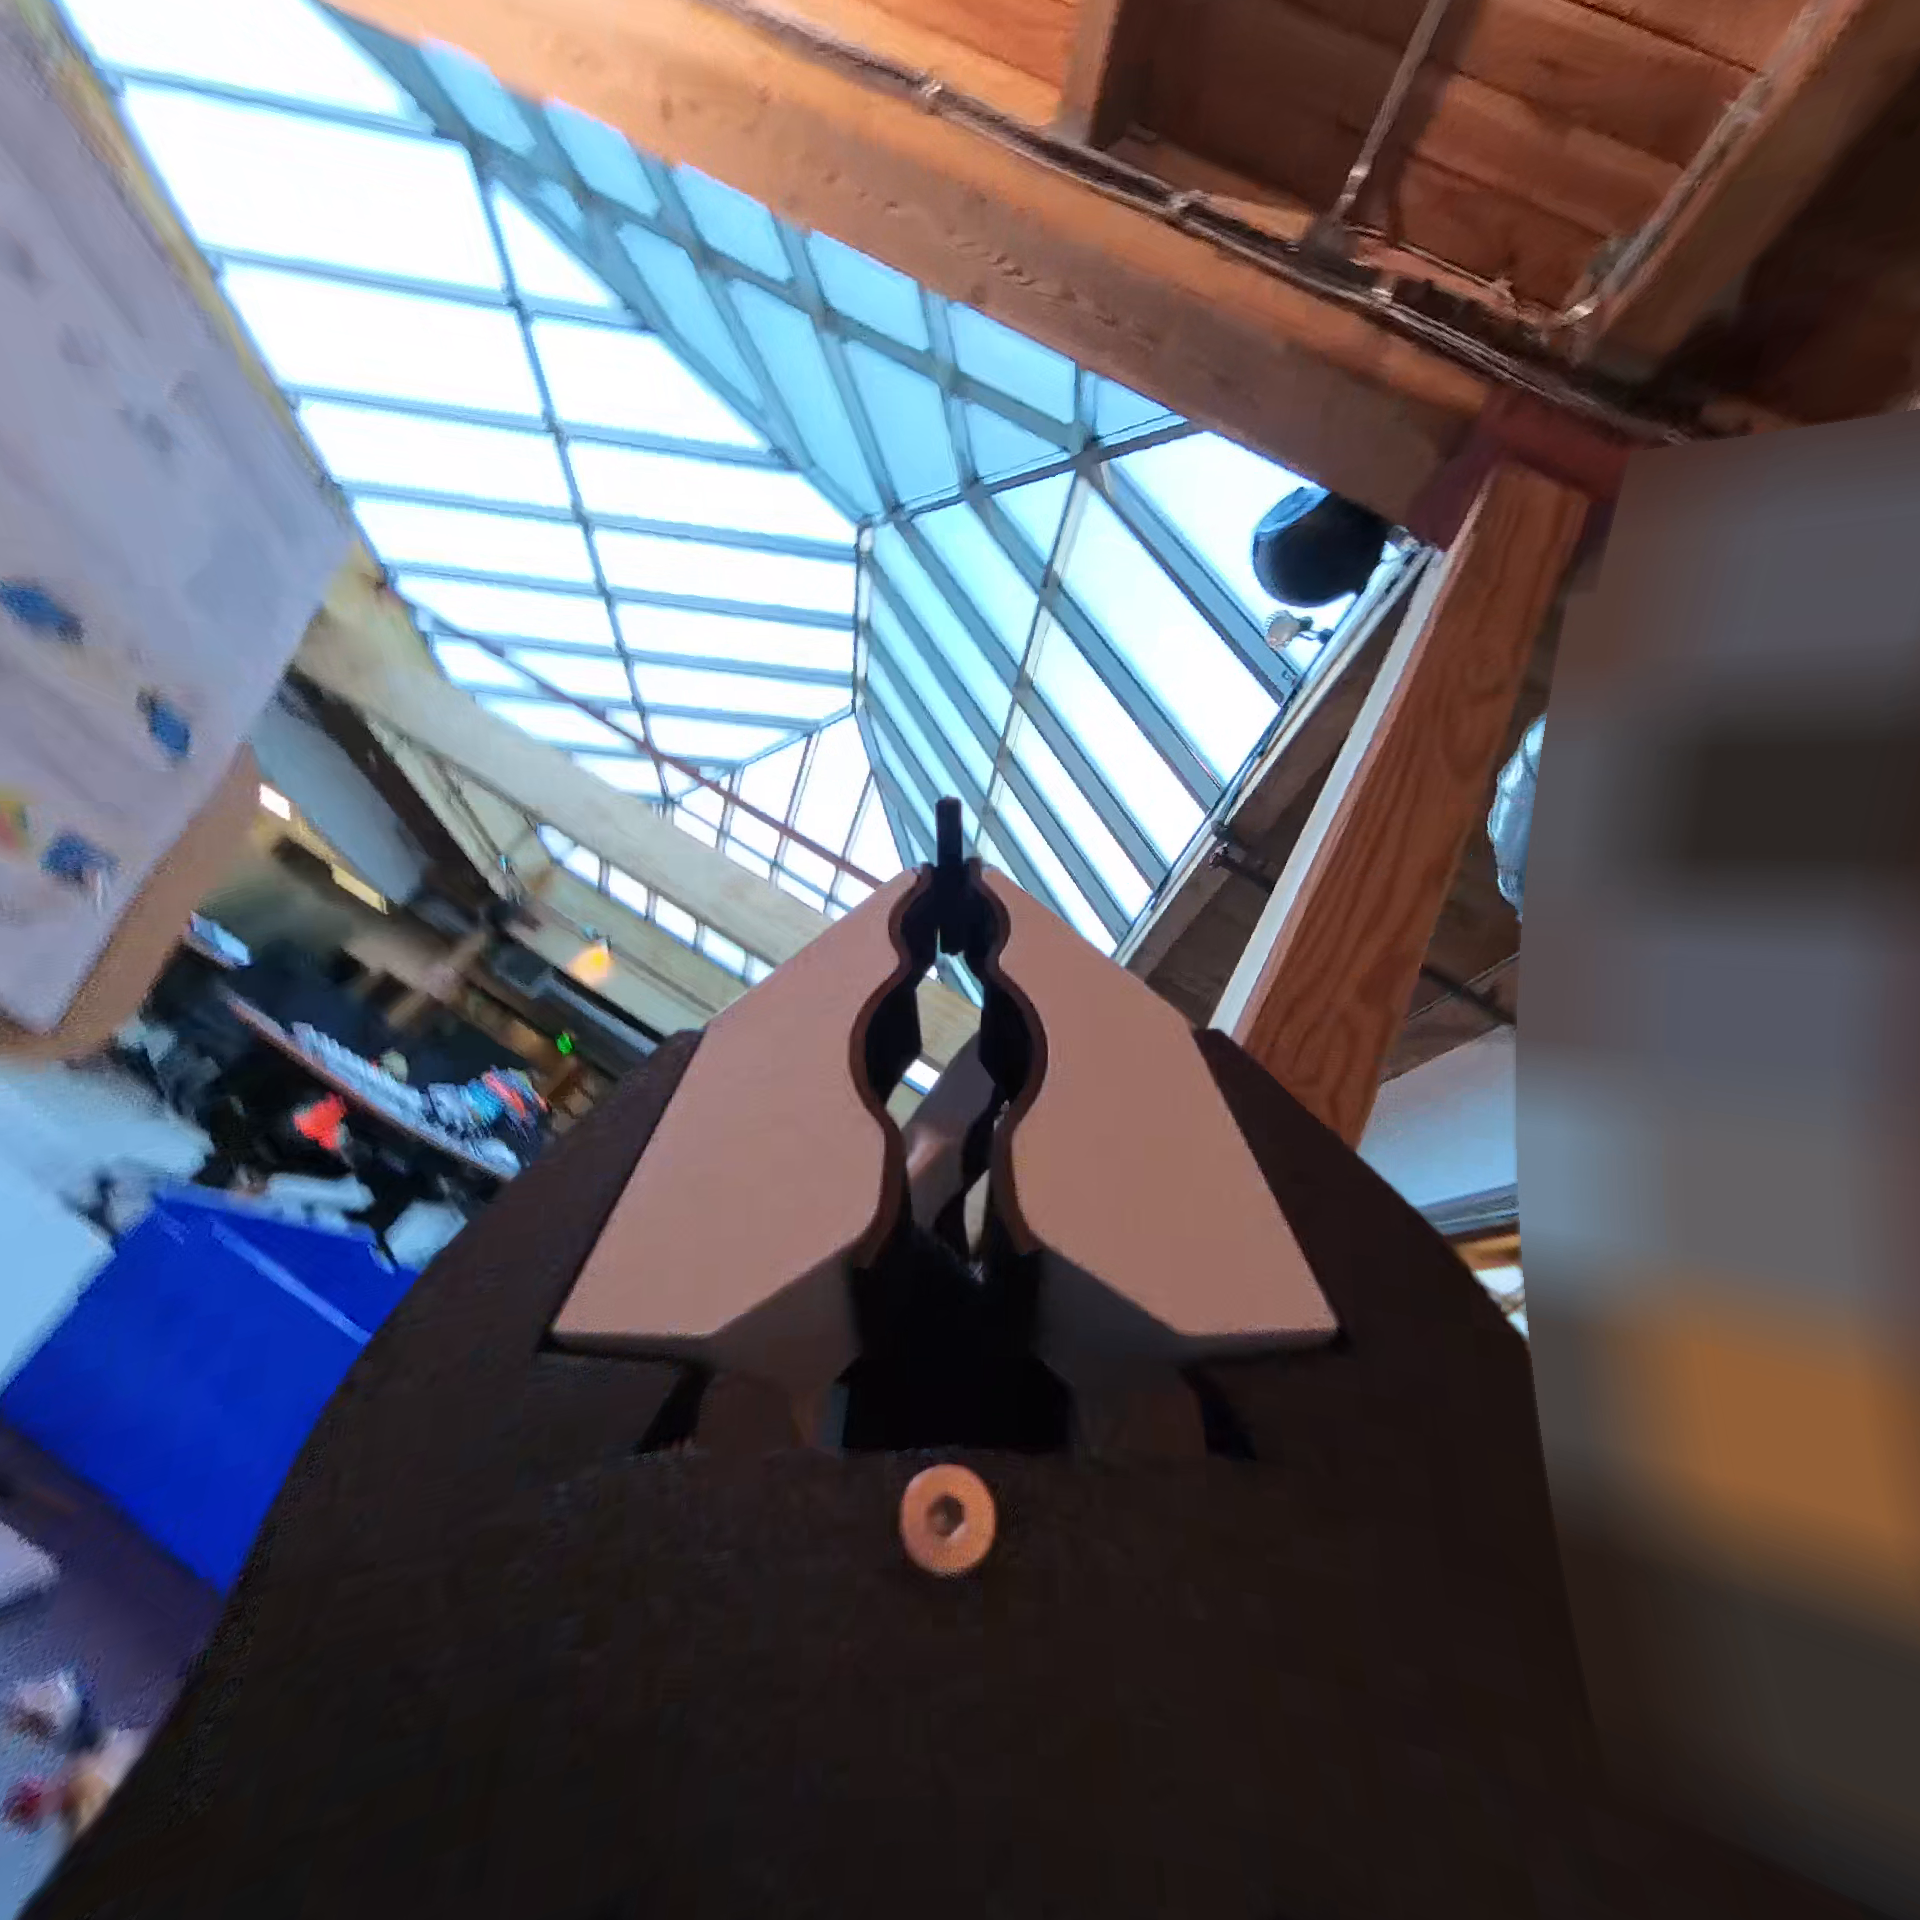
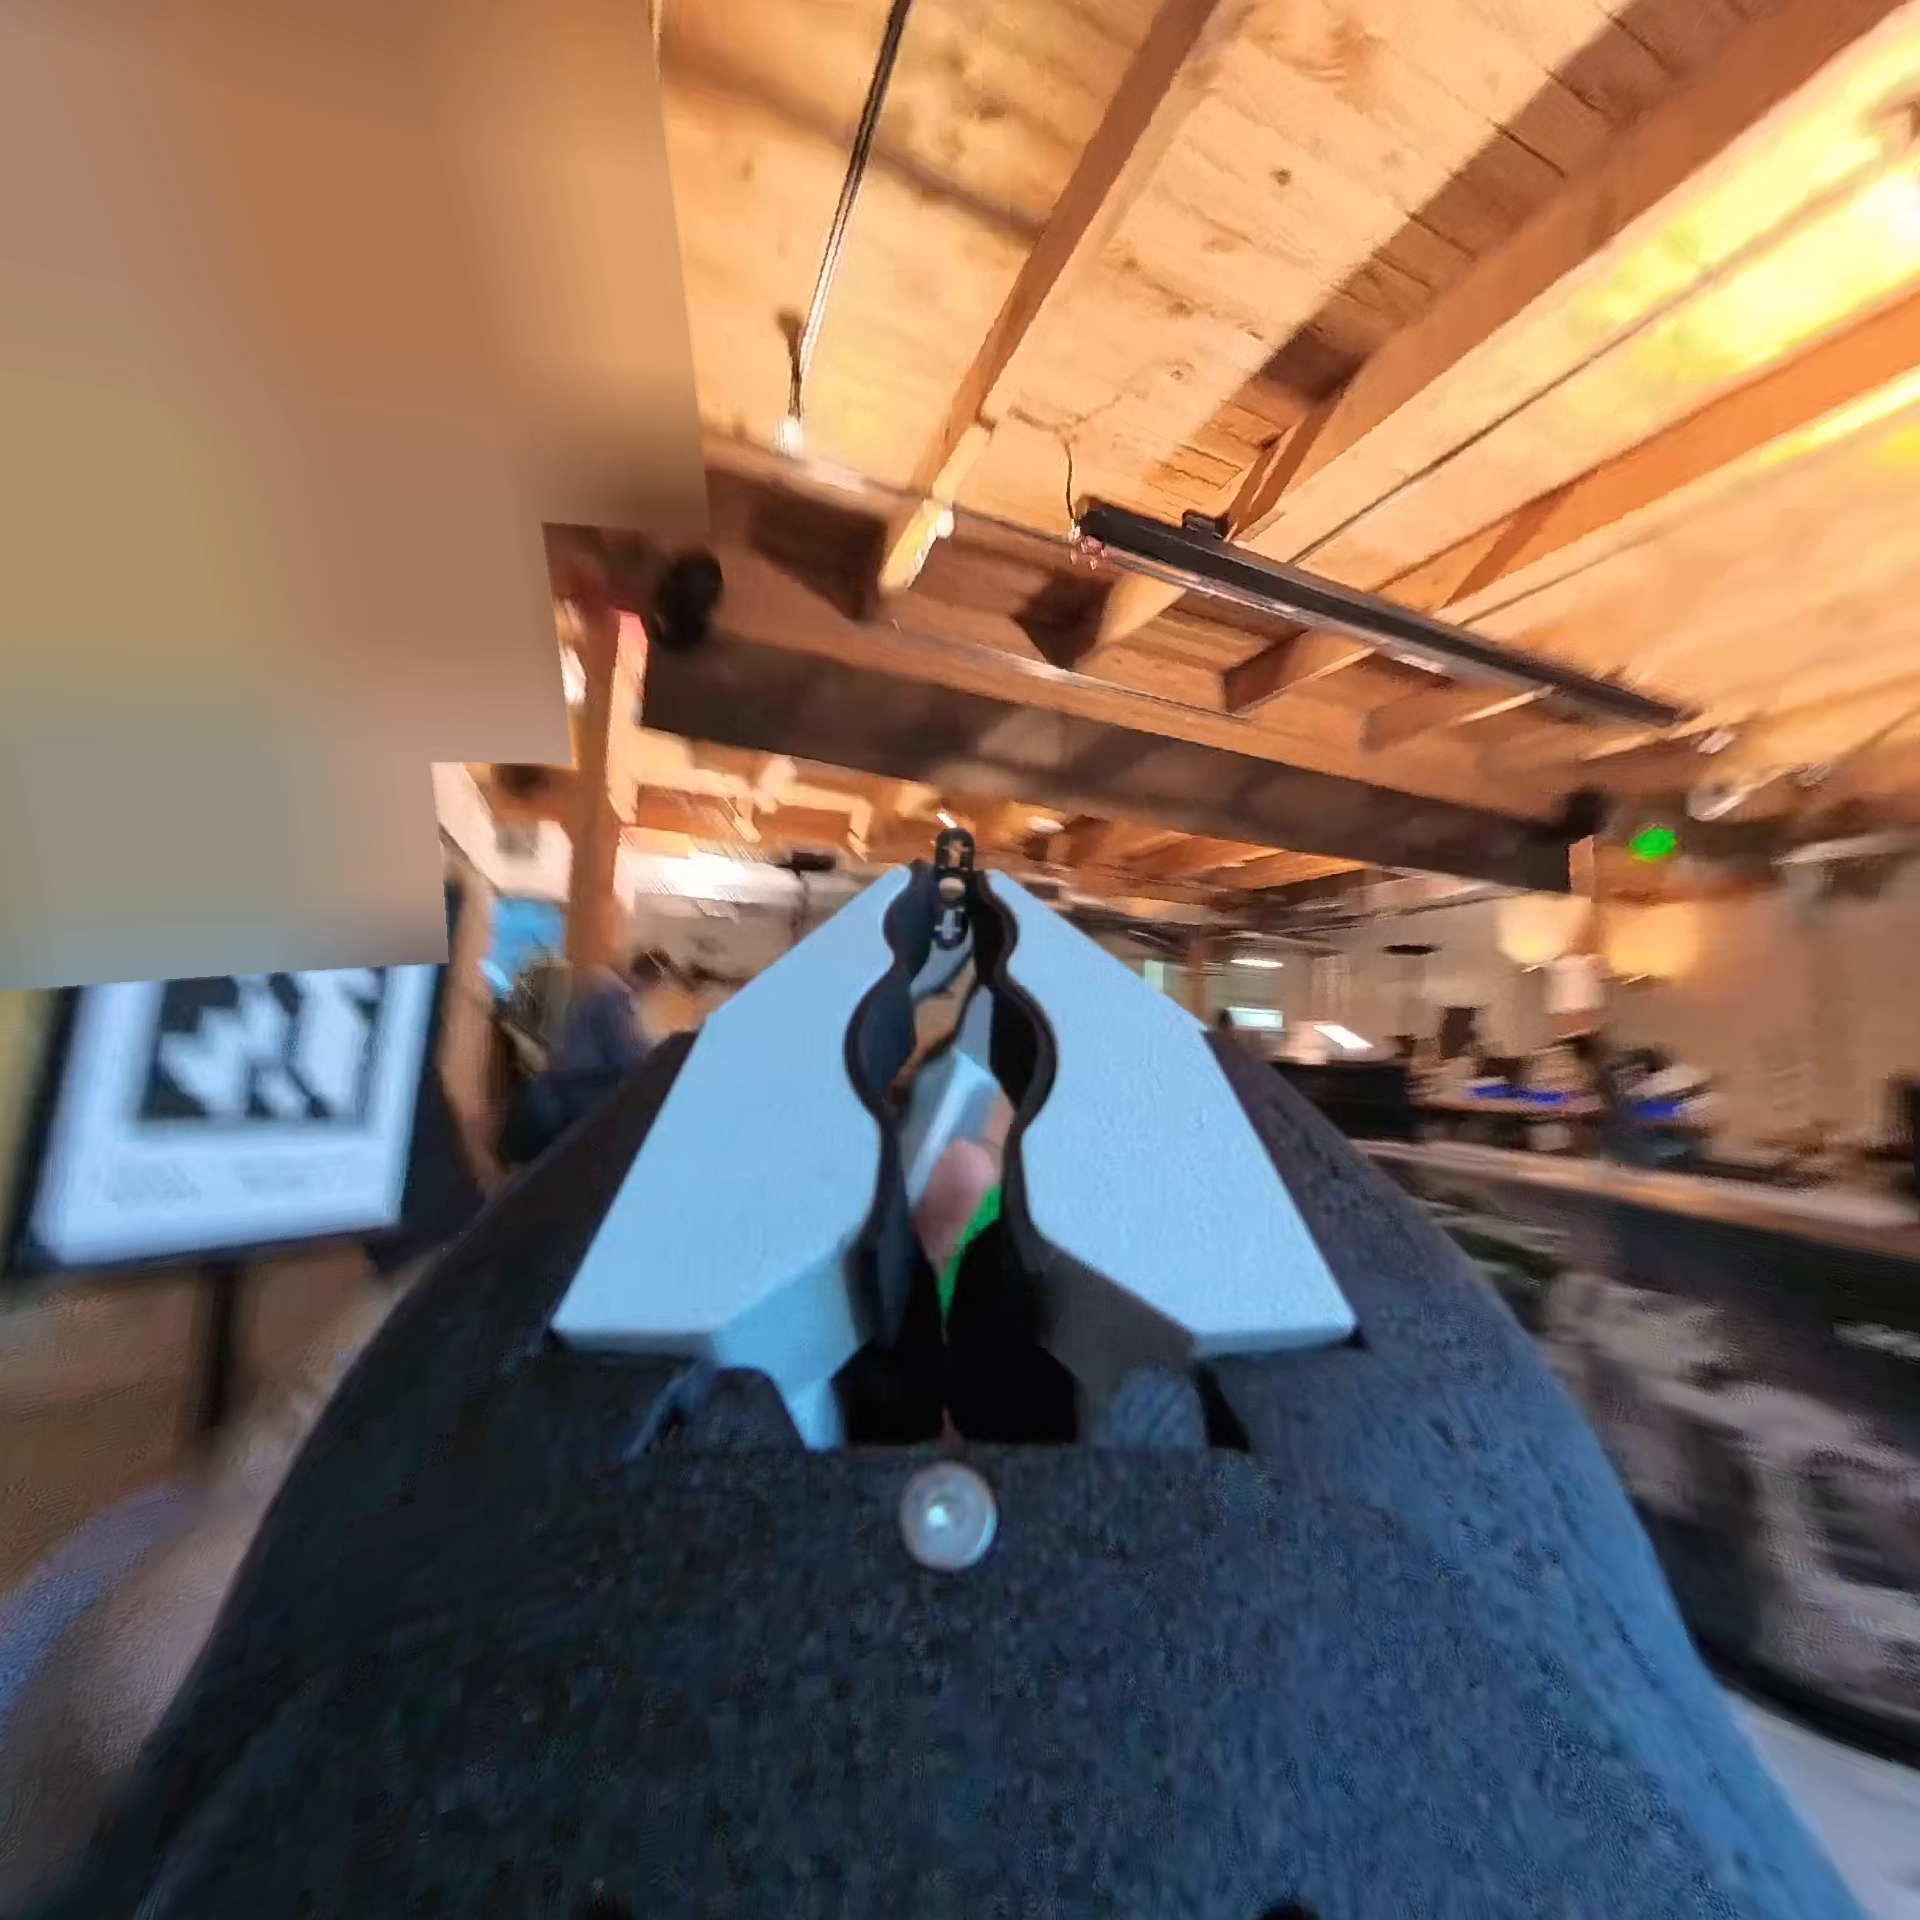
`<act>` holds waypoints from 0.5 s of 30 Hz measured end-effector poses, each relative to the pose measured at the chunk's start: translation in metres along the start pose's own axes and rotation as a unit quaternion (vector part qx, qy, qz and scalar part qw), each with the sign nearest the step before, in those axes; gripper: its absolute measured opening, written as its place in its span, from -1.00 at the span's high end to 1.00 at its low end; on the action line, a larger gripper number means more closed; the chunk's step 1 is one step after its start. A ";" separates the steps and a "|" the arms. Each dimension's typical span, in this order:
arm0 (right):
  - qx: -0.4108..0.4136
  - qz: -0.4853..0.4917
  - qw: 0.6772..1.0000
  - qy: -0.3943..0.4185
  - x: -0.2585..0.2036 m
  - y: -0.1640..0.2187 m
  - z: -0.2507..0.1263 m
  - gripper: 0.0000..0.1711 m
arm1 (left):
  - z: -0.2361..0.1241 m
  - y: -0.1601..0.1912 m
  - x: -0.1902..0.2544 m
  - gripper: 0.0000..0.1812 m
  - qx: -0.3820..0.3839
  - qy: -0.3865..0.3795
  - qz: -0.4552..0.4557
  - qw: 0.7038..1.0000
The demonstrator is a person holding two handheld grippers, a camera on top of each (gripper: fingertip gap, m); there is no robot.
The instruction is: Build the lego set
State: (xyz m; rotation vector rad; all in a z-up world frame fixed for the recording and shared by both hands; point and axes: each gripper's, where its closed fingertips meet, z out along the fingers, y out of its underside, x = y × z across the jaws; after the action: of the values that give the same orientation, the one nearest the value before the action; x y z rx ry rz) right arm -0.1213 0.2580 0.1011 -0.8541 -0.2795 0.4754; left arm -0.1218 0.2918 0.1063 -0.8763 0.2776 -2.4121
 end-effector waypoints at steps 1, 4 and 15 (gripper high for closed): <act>0.015 0.067 0.998 -0.003 0.002 -0.008 0.008 0.93 | 0.005 -0.007 0.006 0.97 0.008 0.015 0.038 0.999; -0.016 0.196 0.980 -0.009 0.002 0.003 0.029 0.93 | 0.008 -0.022 0.022 0.97 0.026 0.062 0.108 0.992; -0.031 0.268 0.962 -0.034 -0.010 0.011 0.039 0.93 | -0.001 -0.025 0.029 0.97 -0.010 0.071 0.113 0.991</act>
State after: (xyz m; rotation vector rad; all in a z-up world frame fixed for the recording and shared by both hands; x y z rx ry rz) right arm -0.1491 0.2849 0.1163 -0.9761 -0.1217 1.0059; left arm -0.1512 0.2959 0.1298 -0.6434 0.4329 -2.2650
